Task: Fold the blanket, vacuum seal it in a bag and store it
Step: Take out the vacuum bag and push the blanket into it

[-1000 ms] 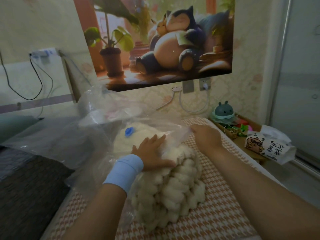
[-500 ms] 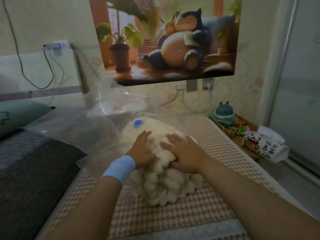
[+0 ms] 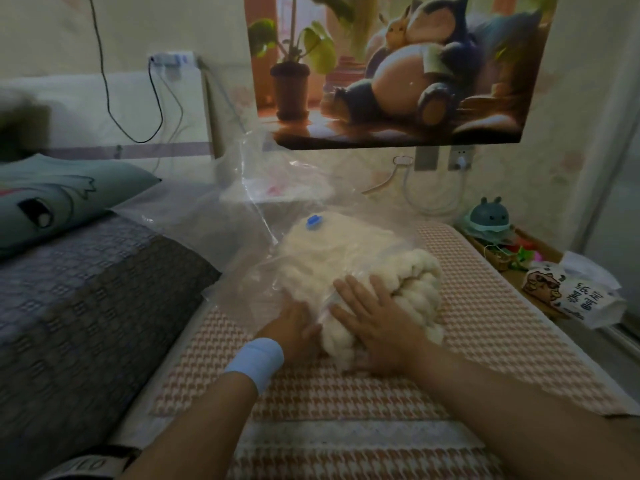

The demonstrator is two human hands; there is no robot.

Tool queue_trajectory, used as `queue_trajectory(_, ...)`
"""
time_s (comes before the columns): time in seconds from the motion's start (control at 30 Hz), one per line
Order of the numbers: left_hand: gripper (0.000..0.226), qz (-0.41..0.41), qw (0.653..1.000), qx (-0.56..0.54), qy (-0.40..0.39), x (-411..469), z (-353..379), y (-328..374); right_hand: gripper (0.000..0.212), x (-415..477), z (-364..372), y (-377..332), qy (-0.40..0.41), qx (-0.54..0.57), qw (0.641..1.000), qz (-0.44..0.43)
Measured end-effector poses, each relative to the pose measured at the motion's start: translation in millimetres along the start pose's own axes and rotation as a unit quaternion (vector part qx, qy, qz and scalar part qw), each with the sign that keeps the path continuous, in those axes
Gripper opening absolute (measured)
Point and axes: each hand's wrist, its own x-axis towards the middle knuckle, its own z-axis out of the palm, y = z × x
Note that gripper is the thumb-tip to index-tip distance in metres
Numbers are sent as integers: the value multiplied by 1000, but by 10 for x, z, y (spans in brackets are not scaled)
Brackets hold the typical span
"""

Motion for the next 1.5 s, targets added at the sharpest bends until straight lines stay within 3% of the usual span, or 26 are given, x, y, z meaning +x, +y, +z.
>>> queue_trajectory(0.1, 92, -49, 990, 44, -128, -95, -37, -90, 69, 24, 42, 48, 44, -26, 998, 21)
queue_trajectory(0.17, 107, -84, 979, 90, -162, -81, -21, -150, 71, 25, 103, 85, 72, -6, 995, 65)
queue_trajectory(0.27, 120, -66, 977, 169, -112, -30, 4, -46, 86, 7, 146, 28, 67, 28, 985, 157)
queue_trajectory(0.33, 119, -27, 976, 212, -49, -50, 5, 89, 98, -16, 176, -66, 54, 34, 985, 163)
queue_trajectory(0.43, 97, -7, 982, 184, -38, 74, 136, 85, 101, -10, 217, -144, 25, 23, 986, 164)
queue_trajectory(0.57, 51, -43, 987, 128, -83, 112, 100, 138, 73, 115, 229, -25, -10, -37, 985, 166)
queue_trajectory(0.73, 26, 1, 982, 165, -88, 112, -133, 185, 41, 324, 102, 174, 74, -40, 981, 176)
queue_trajectory(0.8, 17, 30, 986, 139, -90, 115, -267, 179, 39, 464, 24, 291, 109, -20, 974, 197)
queue_trajectory(0.87, 28, 69, 987, 96, -105, 100, -416, 223, 41, 633, -110, 397, 158, 14, 964, 216)
queue_trajectory(0.93, 21, 107, 981, 66, -149, 28, -562, 300, 38, 796, -237, 411, 210, 21, 950, 229)
queue_trajectory(1.0, 11, 129, 968, 63, -207, -61, -643, 344, 36, 878, -215, 305, 231, 19, 949, 214)
queue_trajectory(1.07, 8, 126, 955, 62, -262, -111, -643, 313, 38, 853, -61, 124, 207, 38, 967, 142)
queue_trajectory(1.13, 12, 55, 937, 62, -339, -124, -589, 242, 43, 769, 75, -37, 154, 77, 984, 49)
queue_trajectory(1.23, 30, -51, 905, 50, -420, -144, -566, 253, 71, 623, 78, -62, 62, 131, 989, -18)
queue_trajectory(1.3, 30, -67, 918, 32, -389, -139, -706, 350, 73, 548, -11, 45, 62, 183, 981, -27)
queue_trajectory(1.37, 26, -53, 954, 8, -294, -106, -936, 442, 55, 498, -159, 188, 110, 310, 944, 19)
queue_trajectory(1.43, 23, -8, 995, -20, -100, -25, -1133, 518, 38, 500, -312, 375, 223, 376, 890, 128)
queue_trajectory(1.5, 19, 26, 994, -59, 89, 87, -1186, 556, 29, 533, -427, 538, 299, 354, 842, 275)
